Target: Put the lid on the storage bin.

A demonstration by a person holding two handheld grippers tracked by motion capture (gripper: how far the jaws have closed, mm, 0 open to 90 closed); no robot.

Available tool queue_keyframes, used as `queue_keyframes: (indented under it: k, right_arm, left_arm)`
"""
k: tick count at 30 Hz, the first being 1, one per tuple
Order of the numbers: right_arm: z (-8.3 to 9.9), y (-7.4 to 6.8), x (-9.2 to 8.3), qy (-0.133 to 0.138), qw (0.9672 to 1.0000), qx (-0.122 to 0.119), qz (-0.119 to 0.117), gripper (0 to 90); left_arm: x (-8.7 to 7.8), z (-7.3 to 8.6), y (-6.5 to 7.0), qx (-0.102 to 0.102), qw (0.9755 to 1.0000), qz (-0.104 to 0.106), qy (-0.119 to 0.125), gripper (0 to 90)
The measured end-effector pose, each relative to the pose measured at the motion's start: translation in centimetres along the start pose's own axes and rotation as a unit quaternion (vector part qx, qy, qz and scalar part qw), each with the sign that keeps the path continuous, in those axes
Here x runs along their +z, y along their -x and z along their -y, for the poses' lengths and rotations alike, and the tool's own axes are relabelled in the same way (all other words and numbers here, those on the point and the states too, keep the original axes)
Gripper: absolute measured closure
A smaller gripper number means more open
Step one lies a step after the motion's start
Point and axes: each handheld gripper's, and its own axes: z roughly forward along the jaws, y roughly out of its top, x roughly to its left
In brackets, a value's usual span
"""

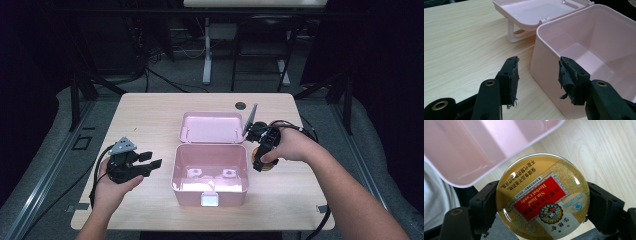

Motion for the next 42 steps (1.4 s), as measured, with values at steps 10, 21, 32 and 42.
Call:
queue_keyframes:
  k: [10, 21, 32, 42]
  right_arm:
    - [-1.6, -2.3, -0.1, 0.011, 0.9990, -0.044, 0.001, 19.9]
    - [-2.6, -3.8, 0.0, 0.017, 0.9973, -0.071, -0.002, 19.9]
    - [-3.5, -4.7, 0.2, 0.023, 0.9951, -0.097, -0.002, 19.9]
    - [-4.5, -5.9, 0.5, 0.029, 0.9870, -0.158, 0.007, 19.9]
  left_arm:
    - [0.0, 0.0, 0.0, -0.001, 1.0000, -0.001, 0.001, 49.9]
    - [0.1, 0.0, 0.0, 0.001, 1.0000, 0.001, -0.001, 49.9]
    - [0.1, 0.0, 0.0, 0.001, 1.0000, 0.000, 0.001, 49.9]
    - [0.0, 0.0, 0.0, -0.001, 1.0000, 0.002, 0.001, 49.9]
